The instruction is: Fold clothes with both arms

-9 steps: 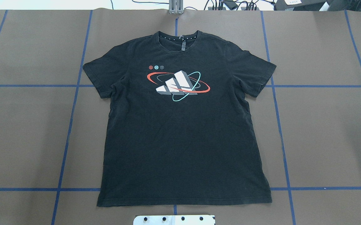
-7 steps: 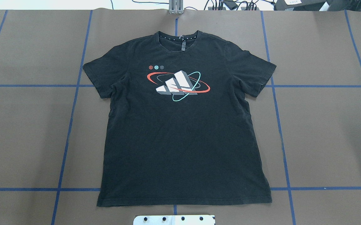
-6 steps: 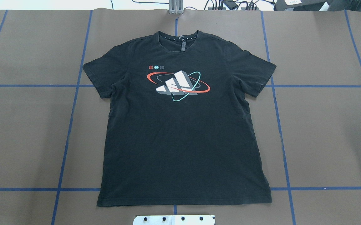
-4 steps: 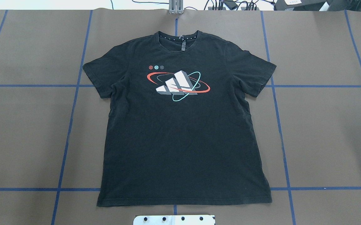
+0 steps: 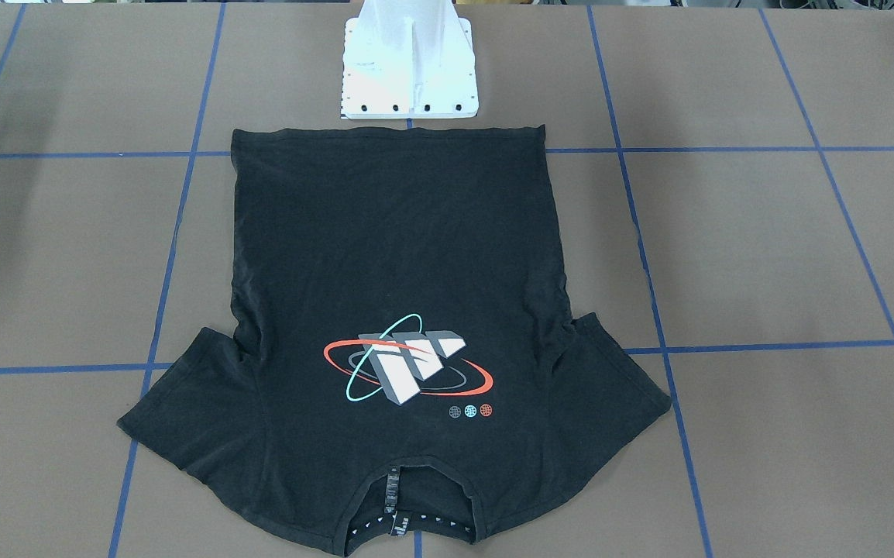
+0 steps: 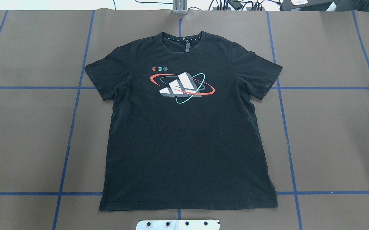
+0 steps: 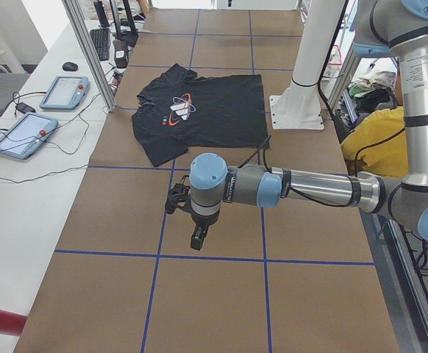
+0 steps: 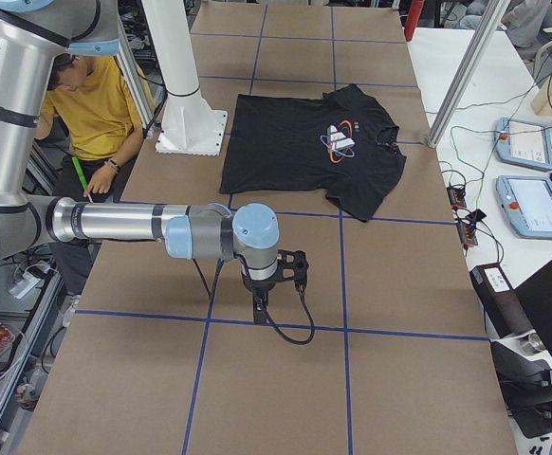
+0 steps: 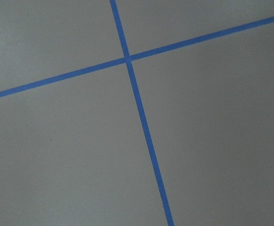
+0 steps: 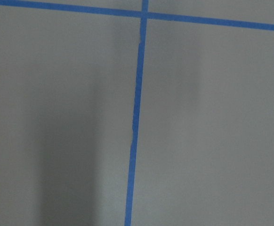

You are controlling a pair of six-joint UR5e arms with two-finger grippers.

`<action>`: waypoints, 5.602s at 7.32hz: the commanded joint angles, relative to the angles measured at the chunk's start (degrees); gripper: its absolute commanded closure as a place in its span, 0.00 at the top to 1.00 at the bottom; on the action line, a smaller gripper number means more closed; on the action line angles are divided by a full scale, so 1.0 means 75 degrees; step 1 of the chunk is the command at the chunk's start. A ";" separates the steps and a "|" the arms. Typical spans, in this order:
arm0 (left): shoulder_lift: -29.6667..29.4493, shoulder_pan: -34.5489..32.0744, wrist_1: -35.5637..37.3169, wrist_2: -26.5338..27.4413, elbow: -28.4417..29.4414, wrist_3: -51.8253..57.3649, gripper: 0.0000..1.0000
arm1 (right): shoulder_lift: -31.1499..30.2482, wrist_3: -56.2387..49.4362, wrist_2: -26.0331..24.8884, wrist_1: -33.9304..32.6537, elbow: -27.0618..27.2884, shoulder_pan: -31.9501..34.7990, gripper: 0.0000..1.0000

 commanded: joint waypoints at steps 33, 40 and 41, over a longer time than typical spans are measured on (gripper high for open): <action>-0.3560 0.2192 -0.5633 0.0448 0.2697 -0.4328 1.00 | 0.6004 0.6904 -0.2331 0.6190 -0.5719 -0.4600 0.00; -0.3560 0.2192 -0.5633 0.0448 0.2697 -0.4351 1.00 | 0.7734 0.8203 -0.3427 0.4556 -0.5272 -0.5546 0.00; -0.3560 0.2204 -0.5633 0.0448 0.2697 -0.4351 1.00 | 0.7959 0.8448 -0.3769 0.4364 -0.5377 -0.5781 0.00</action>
